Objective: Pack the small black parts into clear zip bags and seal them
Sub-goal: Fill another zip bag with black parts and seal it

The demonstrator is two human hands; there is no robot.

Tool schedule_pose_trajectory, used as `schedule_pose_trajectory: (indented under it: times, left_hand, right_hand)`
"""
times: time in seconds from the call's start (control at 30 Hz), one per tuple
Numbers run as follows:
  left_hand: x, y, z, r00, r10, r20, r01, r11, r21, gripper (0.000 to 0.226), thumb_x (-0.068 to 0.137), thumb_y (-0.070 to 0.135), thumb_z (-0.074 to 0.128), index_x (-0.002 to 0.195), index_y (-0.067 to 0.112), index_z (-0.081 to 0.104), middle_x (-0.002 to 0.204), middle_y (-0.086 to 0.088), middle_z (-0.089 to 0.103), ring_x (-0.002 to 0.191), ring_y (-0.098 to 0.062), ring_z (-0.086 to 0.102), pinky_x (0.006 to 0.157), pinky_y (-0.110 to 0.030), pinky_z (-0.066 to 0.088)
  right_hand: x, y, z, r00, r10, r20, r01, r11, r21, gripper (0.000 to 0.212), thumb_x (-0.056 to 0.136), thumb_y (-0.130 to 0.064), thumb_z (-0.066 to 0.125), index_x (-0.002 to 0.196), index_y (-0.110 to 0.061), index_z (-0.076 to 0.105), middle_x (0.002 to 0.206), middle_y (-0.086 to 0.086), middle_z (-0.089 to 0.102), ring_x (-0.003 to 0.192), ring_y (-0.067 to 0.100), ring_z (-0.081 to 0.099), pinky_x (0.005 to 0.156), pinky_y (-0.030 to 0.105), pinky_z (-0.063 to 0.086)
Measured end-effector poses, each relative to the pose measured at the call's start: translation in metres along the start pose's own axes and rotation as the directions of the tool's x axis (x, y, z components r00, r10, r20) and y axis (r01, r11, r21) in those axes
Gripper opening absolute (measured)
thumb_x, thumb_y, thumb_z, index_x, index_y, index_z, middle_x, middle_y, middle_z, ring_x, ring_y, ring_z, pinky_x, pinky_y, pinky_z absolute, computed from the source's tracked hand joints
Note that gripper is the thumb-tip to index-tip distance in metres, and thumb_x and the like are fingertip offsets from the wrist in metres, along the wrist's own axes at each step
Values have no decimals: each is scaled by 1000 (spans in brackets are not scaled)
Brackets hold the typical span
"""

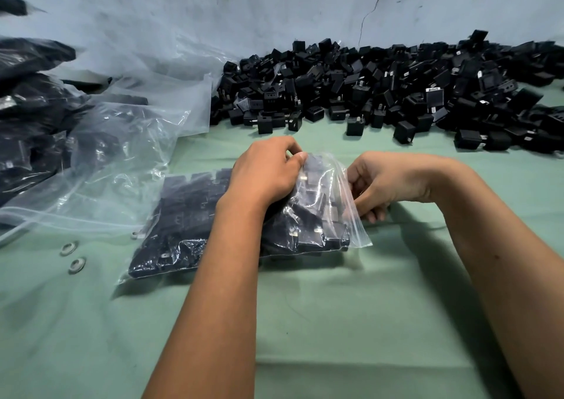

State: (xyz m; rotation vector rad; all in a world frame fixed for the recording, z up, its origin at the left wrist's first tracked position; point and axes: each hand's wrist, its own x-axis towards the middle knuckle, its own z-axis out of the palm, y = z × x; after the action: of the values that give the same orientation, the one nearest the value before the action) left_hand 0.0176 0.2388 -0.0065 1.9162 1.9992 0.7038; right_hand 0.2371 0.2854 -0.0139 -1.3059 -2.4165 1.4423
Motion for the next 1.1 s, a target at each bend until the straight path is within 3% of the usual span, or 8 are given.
schedule_pose_trajectory:
  times: [0.33,0.5,0.57,0.67,0.77,0.9,1.0,1.1]
  left_hand:
    - [-1,1,-1,1000,-3,5,3,1000,12,20,103,46,55,112,34,68,115,8,69,107,-18,62,94,-43,53]
    - [2,-5,-5,998,-55,-36,58,995,79,31,104,50,48,115,29,68,116,1,70,103,-22,61,93,-42,51]
    - [4,-13,-10,992,-107,-60,114,985,128,39,106,52,43,116,24,68,117,-3,69,99,-24,57,92,-41,49]
    - [6,-24,-17,982,-183,-55,189,972,142,48,107,55,37,110,19,69,109,-7,68,93,-27,54,92,-42,47]
    - [9,-26,-18,979,-205,-25,206,967,148,54,107,56,34,94,15,67,94,-4,65,91,-28,58,87,-41,48]
    - [12,-26,-18,972,-236,-5,232,954,190,58,106,61,31,73,18,51,87,-8,63,88,-31,60,83,-41,48]
    - [17,-28,-22,964,-263,38,246,937,250,61,105,63,29,87,15,61,106,-13,67,100,-34,61,95,-45,50]
    - [21,-31,-33,950,-300,89,255,907,337,71,105,64,26,124,8,65,138,-19,60,126,-39,55,107,-48,45]
  right_hand:
    - [-4,-12,-1,995,72,72,-66,995,-75,28,75,-14,91,89,1,72,69,15,72,55,19,67,51,26,55]
    - [-13,-3,-7,995,52,89,-61,993,99,17,93,-7,72,94,9,69,76,19,72,59,23,70,51,25,55]
    - [-13,-2,-7,1000,27,14,-30,980,198,33,104,-18,57,90,9,69,80,23,72,58,25,70,47,26,54]
    - [-6,-5,-5,993,9,-118,33,938,346,55,106,-44,48,81,1,70,79,25,71,54,26,67,41,26,50]
    - [-3,-13,-1,997,-20,-76,42,950,310,51,89,-57,63,72,-10,72,72,16,70,51,21,63,40,20,42]
    - [-5,-12,0,998,-48,-31,55,962,266,25,77,-39,80,70,-14,78,61,4,66,48,10,57,37,16,37]
    - [-1,-8,-1,998,-27,-62,44,956,289,23,87,-28,78,68,-16,78,58,0,64,46,8,54,37,16,36]
    - [4,-7,-1,990,-5,-142,46,956,290,29,93,-26,75,66,-17,75,58,0,60,48,9,50,39,18,35]
